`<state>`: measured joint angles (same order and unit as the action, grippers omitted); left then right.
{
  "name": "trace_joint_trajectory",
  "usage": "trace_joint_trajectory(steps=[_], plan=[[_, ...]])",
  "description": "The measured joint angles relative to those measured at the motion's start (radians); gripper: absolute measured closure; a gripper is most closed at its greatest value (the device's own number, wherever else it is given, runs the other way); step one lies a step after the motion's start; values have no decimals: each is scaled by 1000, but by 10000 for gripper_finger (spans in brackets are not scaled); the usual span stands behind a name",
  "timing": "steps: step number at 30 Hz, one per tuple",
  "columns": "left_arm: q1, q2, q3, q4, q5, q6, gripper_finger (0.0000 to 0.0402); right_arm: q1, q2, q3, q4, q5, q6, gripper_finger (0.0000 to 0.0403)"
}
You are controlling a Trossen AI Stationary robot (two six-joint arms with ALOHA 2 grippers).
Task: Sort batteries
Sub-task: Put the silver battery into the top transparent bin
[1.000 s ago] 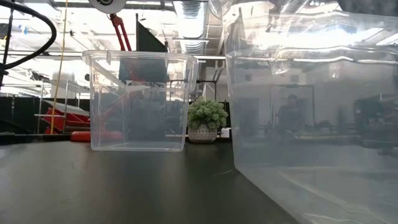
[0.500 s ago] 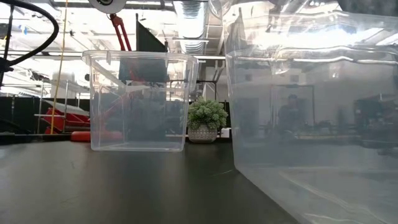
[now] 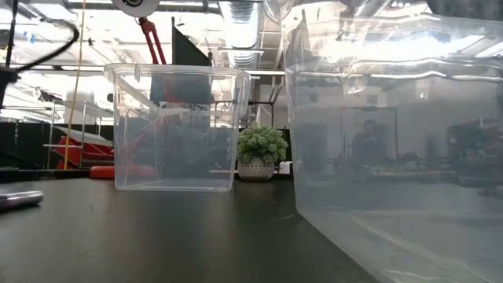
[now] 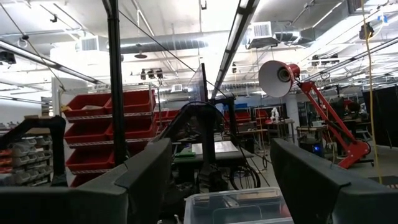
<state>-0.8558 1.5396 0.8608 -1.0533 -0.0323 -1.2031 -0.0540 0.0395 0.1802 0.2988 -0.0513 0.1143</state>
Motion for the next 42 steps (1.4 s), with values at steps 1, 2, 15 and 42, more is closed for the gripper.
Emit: trace_joint_trajectory(steps=[1,2,15,42], plan=[[0,0,16,-15,1,2,365,0,0,0,0,0,0,111],[0,0,30,-47,2,3,365,0,0,0,0,0,0,111],[27,-164,276,-81,-437,150,365,0,0,0,-3,0,8,111],[702,-314,312,174,-388,763,365,0,0,0,2,0,8,111]])
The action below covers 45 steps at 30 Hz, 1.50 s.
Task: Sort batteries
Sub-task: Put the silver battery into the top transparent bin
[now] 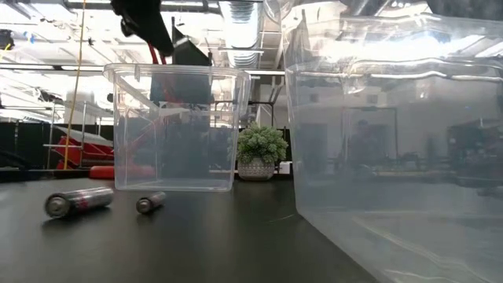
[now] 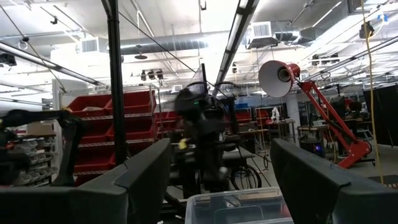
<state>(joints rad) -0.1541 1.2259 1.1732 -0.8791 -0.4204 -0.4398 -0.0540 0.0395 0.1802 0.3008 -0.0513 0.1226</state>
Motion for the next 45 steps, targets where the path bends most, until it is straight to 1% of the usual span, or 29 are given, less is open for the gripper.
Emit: trace_joint_trajectory(steps=[3,5,9,14,18,19,21,24,28,30,32,35,38,41,45], plan=[[93,6,0,0,107,34,365,0,0,0,0,0,0,111],[130,7,0,-1,139,56,360,0,0,0,0,0,0,111],[159,20,0,2,154,77,316,0,0,0,0,0,1,111],[155,30,0,8,154,81,253,0,0,0,-1,0,1,111],[136,29,0,20,155,85,216,0,0,0,-1,0,1,111],[124,28,0,31,164,91,210,0,0,0,-1,0,1,111],[84,30,0,78,217,114,204,0,0,0,-1,0,1,111],[-23,51,0,213,281,173,204,0,0,0,-1,0,1,111],[-190,130,0,368,282,343,215,0,0,0,-1,0,1,111],[-254,186,0,427,276,419,220,0,0,0,-1,0,1,111],[-301,248,0,482,274,461,224,0,0,0,-1,0,1,111],[-337,345,0,528,239,477,227,0,0,0,-2,0,3,111],[-345,440,0,531,182,443,227,1,0,0,-2,0,5,111],[-345,530,0,546,175,405,228,1,0,0,-2,0,18,111],[-345,623,0,656,171,409,228,1,0,0,-3,0,35,111]])
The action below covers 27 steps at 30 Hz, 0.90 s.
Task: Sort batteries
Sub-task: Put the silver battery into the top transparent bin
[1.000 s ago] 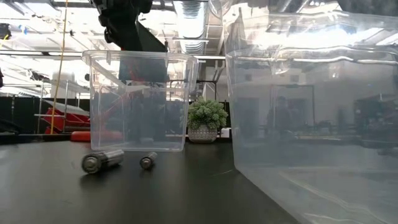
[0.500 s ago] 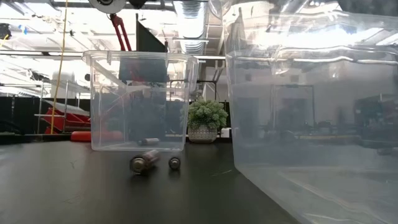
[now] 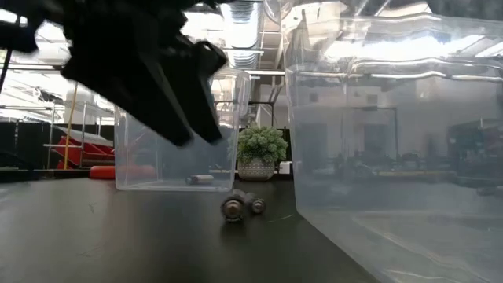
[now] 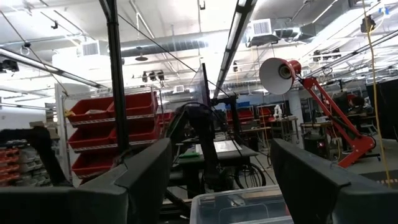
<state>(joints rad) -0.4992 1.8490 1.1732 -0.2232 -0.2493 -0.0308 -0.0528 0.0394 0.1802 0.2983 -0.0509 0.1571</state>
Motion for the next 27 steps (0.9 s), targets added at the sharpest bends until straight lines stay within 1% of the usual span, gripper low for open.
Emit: trace_joint_trajectory(steps=[6,10,13,17,20,23,25,27], plan=[[7,95,0,110,-57,56,228,0,0,0,-7,0,19,111],[13,119,0,148,-61,99,228,0,0,0,-13,0,19,111],[20,116,1,146,-60,106,228,0,0,0,-19,0,20,111],[23,72,-2,-16,-60,-3,228,0,0,0,-29,0,21,111],[7,16,0,-84,-81,-68,228,0,0,0,-33,0,21,111],[-23,-39,0,-151,-80,-134,228,0,0,0,-33,0,21,111],[-48,-81,0,-246,-64,-209,228,0,0,0,-35,0,20,111],[-82,-113,2,-379,-64,-315,228,0,0,0,-36,0,20,111]])
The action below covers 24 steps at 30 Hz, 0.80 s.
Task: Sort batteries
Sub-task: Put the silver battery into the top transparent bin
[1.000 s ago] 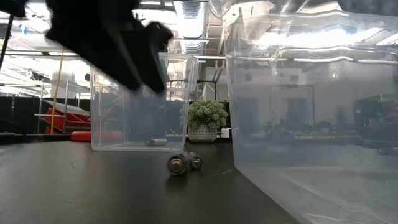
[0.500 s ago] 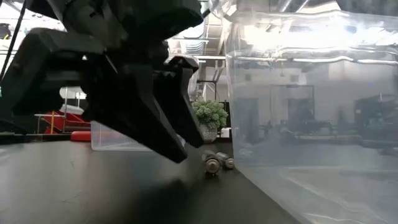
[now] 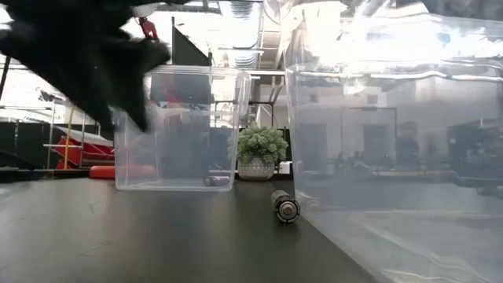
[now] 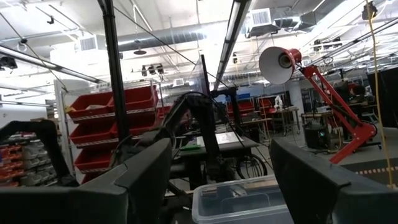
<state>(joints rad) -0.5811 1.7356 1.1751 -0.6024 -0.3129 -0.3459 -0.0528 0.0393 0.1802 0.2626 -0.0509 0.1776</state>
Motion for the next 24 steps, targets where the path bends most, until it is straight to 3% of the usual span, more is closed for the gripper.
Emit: trace_joint_trajectory(steps=[4,8,17,24], plan=[[-80,-10,-1,-254,54,-238,228,0,0,0,-1,0,-1,111],[-158,-10,-2,-370,127,-419,228,0,0,0,-1,0,-1,111],[-287,-3,-49,-446,129,-674,228,0,0,0,-1,0,-1,111],[-295,-3,-160,-407,164,-799,228,0,0,0,-1,0,-1,111]])
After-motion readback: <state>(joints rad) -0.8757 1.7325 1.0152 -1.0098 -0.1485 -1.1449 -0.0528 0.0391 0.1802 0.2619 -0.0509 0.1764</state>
